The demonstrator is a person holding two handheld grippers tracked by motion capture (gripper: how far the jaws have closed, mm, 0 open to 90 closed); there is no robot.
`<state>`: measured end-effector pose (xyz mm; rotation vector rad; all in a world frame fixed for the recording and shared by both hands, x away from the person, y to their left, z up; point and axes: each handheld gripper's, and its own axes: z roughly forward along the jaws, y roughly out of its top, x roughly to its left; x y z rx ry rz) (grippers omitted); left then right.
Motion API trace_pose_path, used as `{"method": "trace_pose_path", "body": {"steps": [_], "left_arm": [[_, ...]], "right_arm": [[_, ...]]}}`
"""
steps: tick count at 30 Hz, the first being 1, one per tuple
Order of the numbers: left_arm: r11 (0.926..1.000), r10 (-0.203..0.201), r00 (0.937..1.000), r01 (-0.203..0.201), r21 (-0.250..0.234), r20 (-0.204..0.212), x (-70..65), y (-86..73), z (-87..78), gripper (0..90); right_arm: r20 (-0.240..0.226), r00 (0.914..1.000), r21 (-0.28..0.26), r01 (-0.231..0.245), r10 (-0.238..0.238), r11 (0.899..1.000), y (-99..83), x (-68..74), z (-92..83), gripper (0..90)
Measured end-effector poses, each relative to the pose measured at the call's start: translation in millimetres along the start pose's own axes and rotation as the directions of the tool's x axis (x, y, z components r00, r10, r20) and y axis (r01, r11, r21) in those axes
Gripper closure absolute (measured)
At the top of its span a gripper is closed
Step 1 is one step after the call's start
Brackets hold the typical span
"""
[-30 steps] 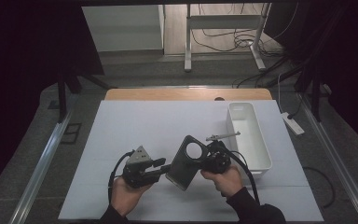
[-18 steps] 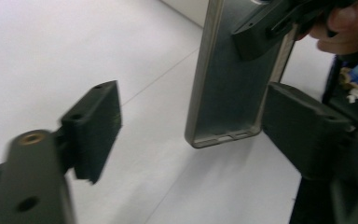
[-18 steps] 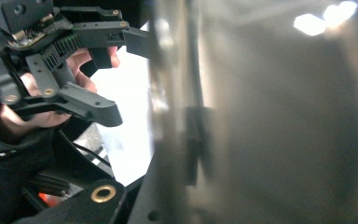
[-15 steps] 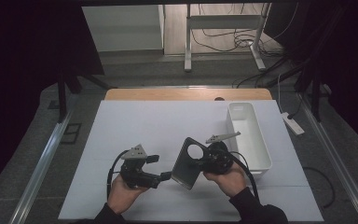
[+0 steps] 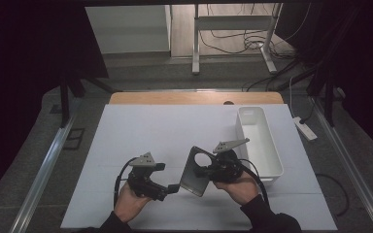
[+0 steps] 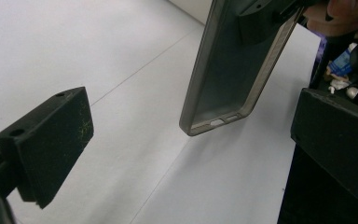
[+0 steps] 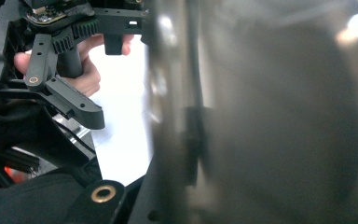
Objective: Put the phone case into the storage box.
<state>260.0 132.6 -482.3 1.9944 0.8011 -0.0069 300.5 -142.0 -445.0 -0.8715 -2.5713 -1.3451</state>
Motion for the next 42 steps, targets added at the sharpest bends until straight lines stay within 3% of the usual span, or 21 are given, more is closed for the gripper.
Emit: {"method": "trace_pose_path", "body": {"steps": [14,16,18,22,32,42], "left_arm": [[0.9967,0.07,0.9969,-0.071,0.038,0.036,-2.9,-3.1,11.6,0.0],[0.9966,0.073,0.9952,-0.076,0.032,0.065,-3.1,-2.6,13.3,0.0],[0.9966,0.075,0.9918,-0.078,0.027,0.104,-2.4,-1.7,14.2,0.0],[0.9968,0.072,0.9872,-0.076,0.023,0.142,0.0,0.0,16.4,0.0],[0.9967,0.076,0.9783,-0.08,0.015,0.193,-2.0,3.8,20.1,0.0],[0.995,0.088,0.9608,-0.098,0.022,0.263,-4.8,5.6,26.7,0.0]], "right_arm": [[-0.014,0.9977,0.002,0.067,-0.067,0.998,1.1,5.5,-0.3,86.3],[-0.016,0.9973,0.003,0.071,-0.071,0.997,1.5,6.4,-0.5,86.3],[-0.014,0.9967,0.009,0.08,-0.08,0.997,2.2,8.4,-0.6,86.3],[-0.027,0.9953,0.012,0.093,-0.092,0.996,2.8,11.2,0.8,86.4],[-0.083,0.9902,0.008,0.113,-0.112,0.994,5.5,17.5,0.3,86.4],[-0.144,0.9784,0.002,0.15,-0.149,0.989,8.8,26.5,0.3,86.4]]}}
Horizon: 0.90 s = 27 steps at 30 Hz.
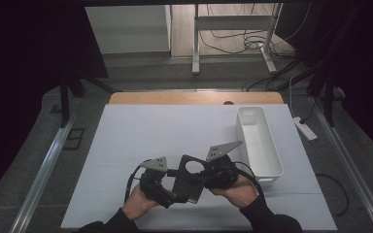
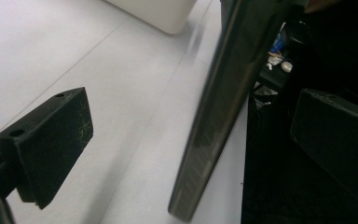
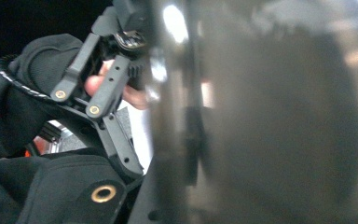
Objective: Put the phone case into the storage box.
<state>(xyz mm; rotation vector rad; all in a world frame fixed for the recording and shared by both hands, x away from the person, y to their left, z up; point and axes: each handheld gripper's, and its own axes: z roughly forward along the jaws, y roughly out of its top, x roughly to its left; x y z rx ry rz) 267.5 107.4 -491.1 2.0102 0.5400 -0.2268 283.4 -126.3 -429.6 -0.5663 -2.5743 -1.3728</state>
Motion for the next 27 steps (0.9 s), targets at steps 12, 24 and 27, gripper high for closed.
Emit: {"method": "trace_pose_path", "body": {"steps": [12,24,27], "left_arm": [[0.9996,0.028,0.9983,-0.028,-0.01,0.051,-3.4,0.7,-1.6,29.9],[0.9998,0.017,0.9926,-0.015,-0.011,0.121,0.1,-0.4,-3.5,64.9],[0.9997,0.02,0.9893,-0.018,-0.015,0.145,0.6,-0.1,-4.1,69.7]], "right_arm": [[-0.03,0.9994,0.003,0.02,-0.019,1.0,2.3,3.9,-1.6,86.4],[-0.049,0.9985,0.007,0.026,-0.025,1.0,1.9,3.3,-0.7,86.3],[-0.054,0.9981,0.004,0.03,-0.03,1.0,2.1,3.6,-0.3,86.3]]}}
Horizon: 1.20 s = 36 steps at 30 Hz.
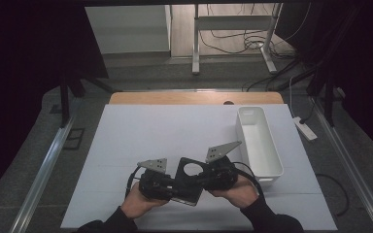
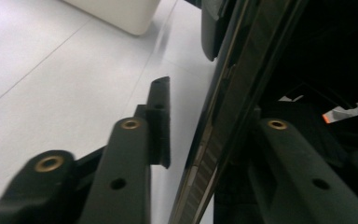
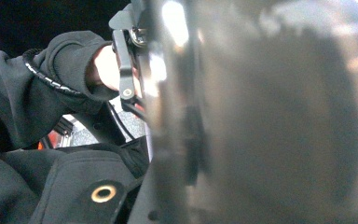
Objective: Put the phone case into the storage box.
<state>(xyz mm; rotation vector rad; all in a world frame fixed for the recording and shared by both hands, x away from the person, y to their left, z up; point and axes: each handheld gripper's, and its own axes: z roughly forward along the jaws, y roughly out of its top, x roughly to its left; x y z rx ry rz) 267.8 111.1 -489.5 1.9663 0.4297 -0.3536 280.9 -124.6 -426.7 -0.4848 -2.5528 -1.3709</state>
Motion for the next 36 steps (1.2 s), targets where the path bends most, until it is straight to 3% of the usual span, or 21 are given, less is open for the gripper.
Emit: {"method": "trace_pose_path", "body": {"steps": [6,10,14,18,23,27,31,36], "left_arm": [[0.9997,0.025,0.9984,-0.024,-0.008,0.051,-0.6,0.2,-1.1,80.9],[0.9991,0.041,0.9974,-0.041,-0.005,0.059,-2.2,1.2,-0.9,83.5],[0.9992,0.039,0.998,-0.04,0.01,0.05,-1.9,1.4,-0.2,84.8],[0.9988,0.048,0.9988,-0.048,0.012,0.004,-4.7,2.5,-1.2,85.1],[0.9982,0.05,0.9967,-0.047,0.038,-0.065,-6.7,3.4,-1.6,85.1],[0.9977,0.044,0.9923,-0.037,0.057,-0.116,-8.2,4.0,-1.6,85.1],[0.9973,0.039,0.986,-0.028,0.067,-0.162,-10.2,4.7,-2.3,85.1],[0.9972,0.023,0.969,-0.005,0.075,-0.246,-12.3,6.0,-4.2,85.0]], "right_arm": [[-0.035,0.9994,-0.008,0.003,-0.003,1.0,0.0,-0.8,-1.5,86.1],[-0.055,0.9985,-0.021,0.004,-0.005,1.0,-0.5,-2.4,-1.9,85.1],[-0.049,0.9986,-0.013,-0.024,0.023,1.0,-1.6,-4.8,-1.8,82.4],[-0.019,0.9996,-0.01,-0.021,0.021,1.0,-1.1,-3.8,-0.7,78.0],[0.056,0.9973,-0.012,-0.046,0.047,0.999,-0.1,-6.2,-2.5,58.4],[0.128,0.9891,-0.031,-0.068,0.072,0.997,0.0,-10.3,-6.7,42.7],[0.177,0.9815,-0.041,-0.066,0.073,0.997,0.1,-11.8,-8.7,28.6],[0.23,0.9701,-0.052,-0.069,0.079,0.996,-0.1,-14.4,-10.0,10.0]]}}
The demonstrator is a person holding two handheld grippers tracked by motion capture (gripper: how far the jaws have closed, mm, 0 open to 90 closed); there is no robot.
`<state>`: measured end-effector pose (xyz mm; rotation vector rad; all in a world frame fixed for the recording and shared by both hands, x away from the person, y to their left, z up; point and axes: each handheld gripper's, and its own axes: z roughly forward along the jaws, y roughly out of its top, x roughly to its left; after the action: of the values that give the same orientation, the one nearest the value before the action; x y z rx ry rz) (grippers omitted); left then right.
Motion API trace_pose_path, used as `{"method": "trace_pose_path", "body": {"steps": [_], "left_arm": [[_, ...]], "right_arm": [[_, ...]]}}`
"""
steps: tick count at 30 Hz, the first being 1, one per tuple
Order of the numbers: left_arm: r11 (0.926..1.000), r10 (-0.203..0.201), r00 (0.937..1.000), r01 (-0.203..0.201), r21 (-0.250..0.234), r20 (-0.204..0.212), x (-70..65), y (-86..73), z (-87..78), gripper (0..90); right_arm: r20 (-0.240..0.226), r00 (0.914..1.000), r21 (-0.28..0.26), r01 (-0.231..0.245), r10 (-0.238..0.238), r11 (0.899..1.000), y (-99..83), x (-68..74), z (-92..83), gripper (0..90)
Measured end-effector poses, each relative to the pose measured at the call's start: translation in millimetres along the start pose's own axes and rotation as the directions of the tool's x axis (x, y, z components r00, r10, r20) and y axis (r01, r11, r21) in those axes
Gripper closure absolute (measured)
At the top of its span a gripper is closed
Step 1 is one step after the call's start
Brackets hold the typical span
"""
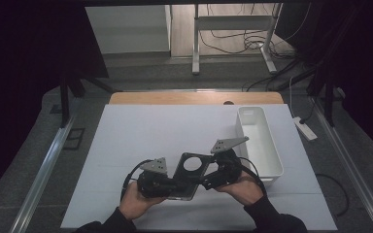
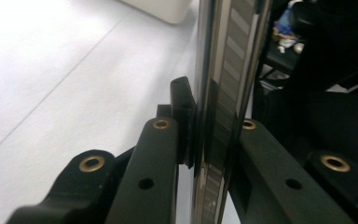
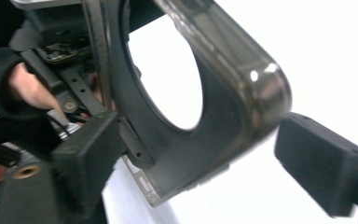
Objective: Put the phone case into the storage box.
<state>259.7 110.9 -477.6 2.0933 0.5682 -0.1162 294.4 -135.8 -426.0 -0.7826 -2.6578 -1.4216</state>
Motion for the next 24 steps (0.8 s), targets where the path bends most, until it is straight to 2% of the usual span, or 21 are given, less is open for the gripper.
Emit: {"method": "trace_pose_path", "body": {"steps": [1,3,4,6,9,13,14,20,24], "left_arm": [[1.0,-0.006,0.9999,0.006,0.004,-0.014,-0.4,0.3,-0.1,85.0],[0.9999,-0.013,0.9996,0.013,0.003,-0.027,-1.0,0.6,-0.2,85.0],[0.9998,-0.017,0.9975,0.017,0.011,-0.069,-3.2,1.6,0.1,85.0],[0.9997,-0.018,0.9965,0.02,0.015,-0.082,-3.7,1.9,0.4,85.0],[0.9994,-0.02,0.9887,0.024,0.026,-0.149,-6.0,2.3,0.3,85.0],[0.9988,-0.041,0.9787,0.045,0.016,-0.201,-7.8,1.9,-1.9,85.0],[0.9985,-0.049,0.9746,0.053,0.01,-0.218,-8.3,1.6,-2.5,85.0],[0.9968,-0.079,0.9619,0.079,-0.012,-0.262,-10.0,1.2,-4.6,85.0],[0.9964,-0.083,0.9588,0.084,-0.009,-0.272,-12.1,1.0,-3.2,85.0]], "right_arm": [[0.014,0.9999,-0.011,-0.005,0.005,1.0,-0.4,-0.5,-0.1,6.1],[0.029,0.9996,-0.011,-0.007,0.007,1.0,-0.7,-0.4,-0.5,4.2],[0.059,0.9981,-0.024,-0.015,0.017,1.0,-0.9,-1.2,-2.6,0.5],[0.059,0.998,-0.027,-0.024,0.025,0.999,-0.8,-2.5,-4.0,0.0],[0.083,0.9958,-0.041,-0.034,0.037,0.999,-0.7,-6.5,-8.1,0.0],[0.096,0.9941,-0.062,-0.044,0.05,0.997,0.1,-9.5,-12.6,0.0],[0.098,0.9938,-0.063,-0.047,0.053,0.997,0.2,-10.3,-13.3,0.0],[0.098,0.9925,-0.069,-0.067,0.073,0.995,0.2,-13.0,-16.2,0.0],[0.105,0.9917,-0.065,-0.067,0.073,0.996,0.0,-13.4,-17.0,0.0]]}}
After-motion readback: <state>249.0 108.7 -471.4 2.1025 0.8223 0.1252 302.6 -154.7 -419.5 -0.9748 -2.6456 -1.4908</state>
